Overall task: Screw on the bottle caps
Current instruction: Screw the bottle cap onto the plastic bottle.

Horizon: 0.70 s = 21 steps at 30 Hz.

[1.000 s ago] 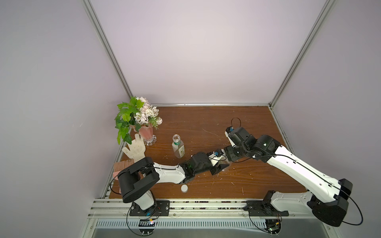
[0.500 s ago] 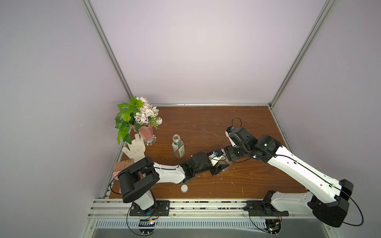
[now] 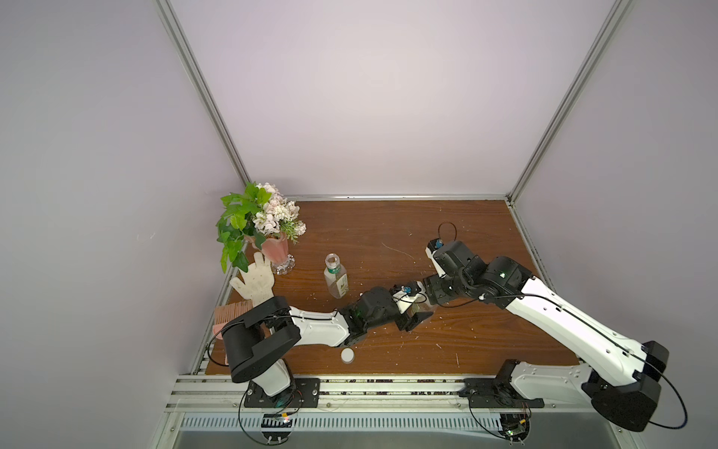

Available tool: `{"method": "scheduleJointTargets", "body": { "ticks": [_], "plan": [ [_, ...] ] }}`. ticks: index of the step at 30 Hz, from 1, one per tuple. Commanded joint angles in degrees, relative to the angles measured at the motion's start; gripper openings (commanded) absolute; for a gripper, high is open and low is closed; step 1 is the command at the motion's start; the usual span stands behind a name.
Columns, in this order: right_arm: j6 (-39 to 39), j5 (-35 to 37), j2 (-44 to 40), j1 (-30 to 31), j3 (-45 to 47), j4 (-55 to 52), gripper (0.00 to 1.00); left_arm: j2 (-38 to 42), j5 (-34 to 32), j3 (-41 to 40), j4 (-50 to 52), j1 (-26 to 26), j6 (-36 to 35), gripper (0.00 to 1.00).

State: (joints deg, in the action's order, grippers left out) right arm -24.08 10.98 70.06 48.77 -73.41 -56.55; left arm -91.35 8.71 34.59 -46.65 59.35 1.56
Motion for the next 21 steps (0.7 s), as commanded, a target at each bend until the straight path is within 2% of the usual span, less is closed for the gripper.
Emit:
{"method": "scheduleJointTargets", "body": {
  "ticks": [1, 12, 21],
  "plan": [
    [0.00, -6.82, -1.16, 0.98, 0.01, 3.47, 0.74, 0.20, -0.77, -0.24, -0.73, 0.68, 0.22, 0.78],
    [-0.21, -5.18, -2.12, 0.61, -1.40, 1.86, 0.75, 1.83, -1.58, -2.68, -4.11, 0.08, 1.57, 0.91],
    [-0.11, -2.94, -3.31, -0.79, -2.16, 0.13, 0.74, 1.97, -1.11, -3.25, -5.86, -0.11, 2.38, 0.95]
  ]
}}
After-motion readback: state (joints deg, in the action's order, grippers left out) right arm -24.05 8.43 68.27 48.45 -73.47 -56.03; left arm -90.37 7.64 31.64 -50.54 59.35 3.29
